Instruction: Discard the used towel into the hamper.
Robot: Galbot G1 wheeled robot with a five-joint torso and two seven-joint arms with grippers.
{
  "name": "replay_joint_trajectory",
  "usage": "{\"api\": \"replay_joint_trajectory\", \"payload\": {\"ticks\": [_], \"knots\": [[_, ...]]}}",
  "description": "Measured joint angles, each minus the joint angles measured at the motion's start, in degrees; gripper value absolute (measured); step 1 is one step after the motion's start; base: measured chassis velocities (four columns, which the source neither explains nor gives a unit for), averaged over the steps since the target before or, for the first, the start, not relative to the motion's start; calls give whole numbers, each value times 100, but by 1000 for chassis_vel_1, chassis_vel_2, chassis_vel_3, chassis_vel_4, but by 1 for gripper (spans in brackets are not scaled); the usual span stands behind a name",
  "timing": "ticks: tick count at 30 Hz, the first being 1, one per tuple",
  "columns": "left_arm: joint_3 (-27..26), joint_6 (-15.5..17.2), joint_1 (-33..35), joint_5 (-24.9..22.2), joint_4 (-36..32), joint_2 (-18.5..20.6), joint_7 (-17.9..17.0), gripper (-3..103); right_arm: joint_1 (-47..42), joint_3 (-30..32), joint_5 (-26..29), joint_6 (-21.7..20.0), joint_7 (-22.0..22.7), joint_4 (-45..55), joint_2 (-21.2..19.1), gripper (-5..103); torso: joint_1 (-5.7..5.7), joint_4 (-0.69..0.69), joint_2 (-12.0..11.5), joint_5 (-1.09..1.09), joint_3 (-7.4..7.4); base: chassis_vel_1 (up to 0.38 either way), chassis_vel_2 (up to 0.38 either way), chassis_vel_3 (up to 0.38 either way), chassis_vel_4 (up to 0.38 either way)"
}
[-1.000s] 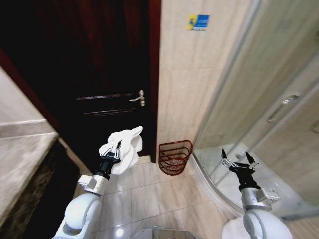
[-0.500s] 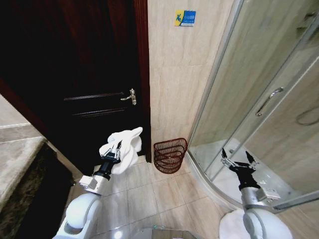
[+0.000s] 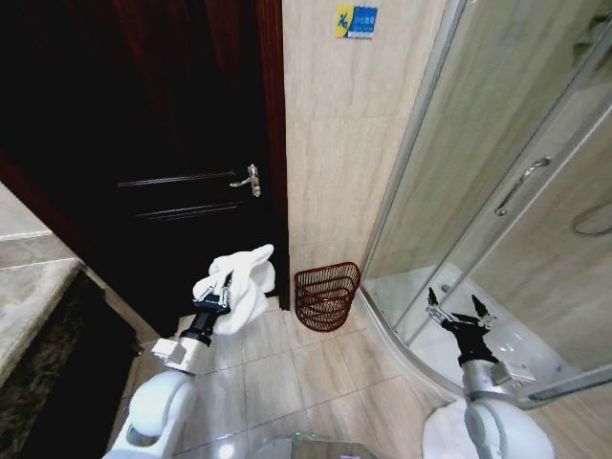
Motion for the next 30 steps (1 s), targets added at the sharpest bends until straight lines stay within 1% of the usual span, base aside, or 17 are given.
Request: {"api": "replay_joint_trajectory", "payload": {"ticks": [2,4,6,7,9,12,17,19,22,23,25,26,30], "knots": [[-54,-97,34,-23,72,-4,-5,4,-56,1,34,108,9,-89,-209,100,-39,-1,-84,-1,-43,0,0,0,0],[-81,-122,66,-43,78,4,-8,4,-60,2,26,134,16,-124,-271,100,-58,-1,-124,-1,-65,0,0,0,0],[-177,-137,106,-72,78,27,-2,4,-64,-20,22,98,63,-156,-387,100,-94,0,-205,1,-112,0,0,0,0],[-177,-137,106,-72,78,27,-2,4,-64,-20,22,98,63,-156,-387,100,-94,0,-205,1,-112,0,0,0,0],[-266,-137,173,-78,38,24,-1,4,-84,-34,28,2,67,-153,-489,100,-134,-1,-292,-1,-157,0,0,0,0],[-343,-169,286,-63,-43,-11,10,4,-25,-35,29,10,50,-197,-499,100,-167,0,-361,0,-195,0,0,0,0],[-404,-225,493,19,-300,-156,-8,4,91,-1,16,140,52,-274,-461,100,-233,1,-510,0,-279,0,0,0,0],[-401,-237,526,57,-364,-182,-1,4,72,15,24,144,52,-237,-467,100,-250,0,-547,0,-298,0,0,0,0],[-268,-237,545,175,-431,-223,6,4,40,70,32,127,83,-147,-455,100,-304,-1,-662,0,-359,0,0,0,0],[-268,-237,545,175,-431,-223,6,4,40,70,32,127,83,-147,-455,100,-304,-1,-662,0,-359,0,0,0,0],[-188,-236,522,273,-424,-244,15,4,-24,131,73,57,167,-108,-518,100,-336,0,-740,0,-405,0,0,0,0],[-188,-236,522,273,-424,-244,15,4,-24,131,73,57,167,-108,-518,100,-336,0,-740,0,-405,0,0,0,0],[-94,-227,420,297,-361,-214,40,4,-160,339,184,8,238,-69,-727,100,-393,-1,-872,0,-480,0,0,0,0]]}}
